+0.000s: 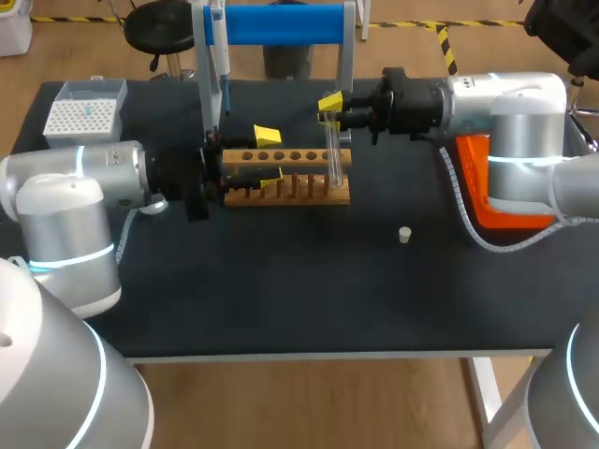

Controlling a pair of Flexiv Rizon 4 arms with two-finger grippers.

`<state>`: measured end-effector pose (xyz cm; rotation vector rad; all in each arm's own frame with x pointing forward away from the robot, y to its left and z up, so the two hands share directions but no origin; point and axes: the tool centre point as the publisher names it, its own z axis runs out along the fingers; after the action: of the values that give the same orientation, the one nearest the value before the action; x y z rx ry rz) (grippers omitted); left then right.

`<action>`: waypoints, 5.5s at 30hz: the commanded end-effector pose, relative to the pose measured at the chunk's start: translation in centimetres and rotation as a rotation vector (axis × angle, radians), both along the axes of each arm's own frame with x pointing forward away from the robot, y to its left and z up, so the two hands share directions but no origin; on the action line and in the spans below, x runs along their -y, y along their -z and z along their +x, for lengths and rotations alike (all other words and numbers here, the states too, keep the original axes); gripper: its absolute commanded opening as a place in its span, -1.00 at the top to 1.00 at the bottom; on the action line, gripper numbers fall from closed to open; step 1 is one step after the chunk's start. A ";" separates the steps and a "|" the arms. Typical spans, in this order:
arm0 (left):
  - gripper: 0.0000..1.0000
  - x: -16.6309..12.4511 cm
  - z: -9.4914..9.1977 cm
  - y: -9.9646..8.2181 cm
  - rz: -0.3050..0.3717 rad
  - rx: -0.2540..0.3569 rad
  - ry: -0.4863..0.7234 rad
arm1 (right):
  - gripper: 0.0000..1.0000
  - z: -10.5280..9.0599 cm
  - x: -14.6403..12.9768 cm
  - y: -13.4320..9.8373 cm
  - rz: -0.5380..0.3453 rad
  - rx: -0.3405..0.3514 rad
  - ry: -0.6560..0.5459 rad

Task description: Invert the test tube, pick up the pipette, mount the tip to pipette, aspirate from beaker and dispense into the tube, eject the tip, return the pipette, and cap with the stopper.

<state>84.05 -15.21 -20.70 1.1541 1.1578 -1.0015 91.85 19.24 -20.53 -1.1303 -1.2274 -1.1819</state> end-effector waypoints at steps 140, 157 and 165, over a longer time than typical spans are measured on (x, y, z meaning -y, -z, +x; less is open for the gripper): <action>1.00 9.6 -1.4 -0.8 0.079 -0.078 0.172 | -1.00 -5.1 9.6 0.9 -0.360 1.369 0.143; 1.00 9.6 -1.4 -0.8 0.079 -0.078 0.172 | -1.00 -3.8 9.1 5.4 -0.480 1.555 -0.036; 1.00 9.6 -1.4 -0.8 0.079 -0.078 0.172 | -1.00 -3.1 9.0 6.7 -0.545 1.513 -0.058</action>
<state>82.58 -24.90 -19.95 1.3007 1.1840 -1.1466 88.86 9.56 -27.24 -0.3992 -2.6485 -1.8084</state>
